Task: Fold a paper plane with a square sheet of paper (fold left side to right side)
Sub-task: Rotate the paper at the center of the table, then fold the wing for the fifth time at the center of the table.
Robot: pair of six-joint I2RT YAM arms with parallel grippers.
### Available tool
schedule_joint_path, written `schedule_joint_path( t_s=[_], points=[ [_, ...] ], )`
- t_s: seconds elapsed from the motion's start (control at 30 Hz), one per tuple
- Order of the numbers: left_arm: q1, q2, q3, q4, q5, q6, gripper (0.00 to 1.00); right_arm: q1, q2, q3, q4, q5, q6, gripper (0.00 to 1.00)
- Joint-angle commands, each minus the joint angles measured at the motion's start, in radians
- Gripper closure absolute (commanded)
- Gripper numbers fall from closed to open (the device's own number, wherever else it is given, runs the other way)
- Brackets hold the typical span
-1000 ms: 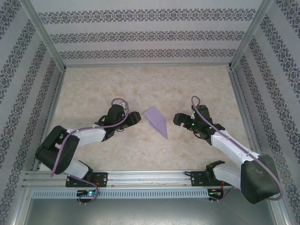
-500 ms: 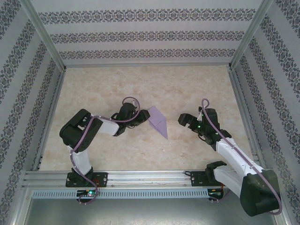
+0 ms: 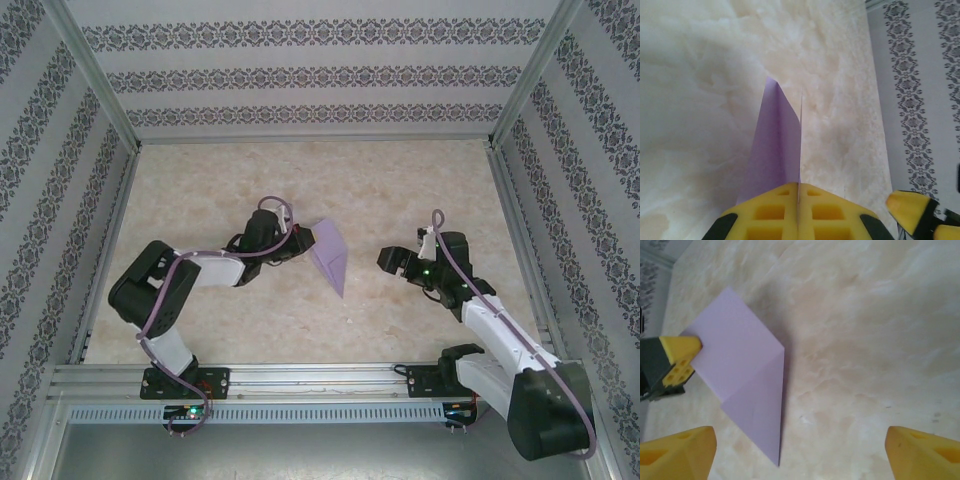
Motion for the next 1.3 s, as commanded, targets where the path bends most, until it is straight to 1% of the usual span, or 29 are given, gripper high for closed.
schedule_joint_path(
  t_s=[0.0, 0.1, 0.13, 0.2, 0.23, 0.4, 0.53, 0.63, 0.83, 1.0, 1.07, 1.13, 1.2, 1.27],
  points=[
    [0.030, -0.050, 0.007, -0.131, 0.137, 0.155, 0.96, -0.002, 0.066, 0.048, 0.074, -0.189, -0.060, 0.15],
    [0.048, -0.071, 0.025, -0.207, 0.248, 0.246, 0.96, 0.035, 0.146, 0.076, 0.112, -0.241, -0.083, 0.14],
    [0.056, -0.074, 0.029, -0.223, 0.288, 0.269, 0.96, 0.054, 0.178, 0.088, 0.122, -0.254, -0.101, 0.12],
    [0.064, -0.082, 0.030, -0.246, 0.335, 0.306, 0.96, 0.092, 0.243, 0.117, 0.125, -0.265, -0.139, 0.08],
    [0.067, -0.085, 0.035, -0.262, 0.360, 0.329, 0.96, 0.107, 0.281, 0.132, 0.132, -0.278, -0.157, 0.07],
    [0.068, -0.092, 0.050, -0.312, 0.421, 0.410, 0.96, 0.129, 0.426, 0.161, 0.255, -0.344, -0.159, 0.06],
    [0.068, -0.080, 0.050, -0.288, 0.455, 0.411, 0.97, 0.150, 0.544, 0.195, 0.324, -0.422, -0.173, 0.07],
    [0.068, -0.069, 0.048, -0.267, 0.462, 0.396, 0.98, 0.165, 0.627, 0.200, 0.429, -0.481, -0.147, 0.10],
    [0.067, -0.058, 0.050, -0.270, 0.459, 0.397, 0.98, 0.205, 0.736, 0.216, 0.547, -0.532, -0.102, 0.15],
    [0.068, -0.058, 0.061, -0.339, 0.418, 0.426, 0.98, 0.203, 0.731, 0.204, 0.577, -0.541, -0.079, 0.22],
    [0.069, -0.054, 0.062, -0.342, 0.416, 0.427, 0.98, 0.200, 0.730, 0.206, 0.588, -0.562, -0.068, 0.29],
    [0.069, -0.053, 0.062, -0.348, 0.408, 0.428, 0.98, 0.197, 0.728, 0.208, 0.599, -0.570, -0.055, 0.33],
    [0.069, -0.052, 0.064, -0.358, 0.395, 0.432, 0.98, 0.188, 0.723, 0.208, 0.596, -0.568, -0.053, 0.39],
    [0.069, -0.048, 0.064, -0.365, 0.390, 0.436, 0.98, 0.176, 0.719, 0.208, 0.596, -0.560, -0.053, 0.43]
  ],
)
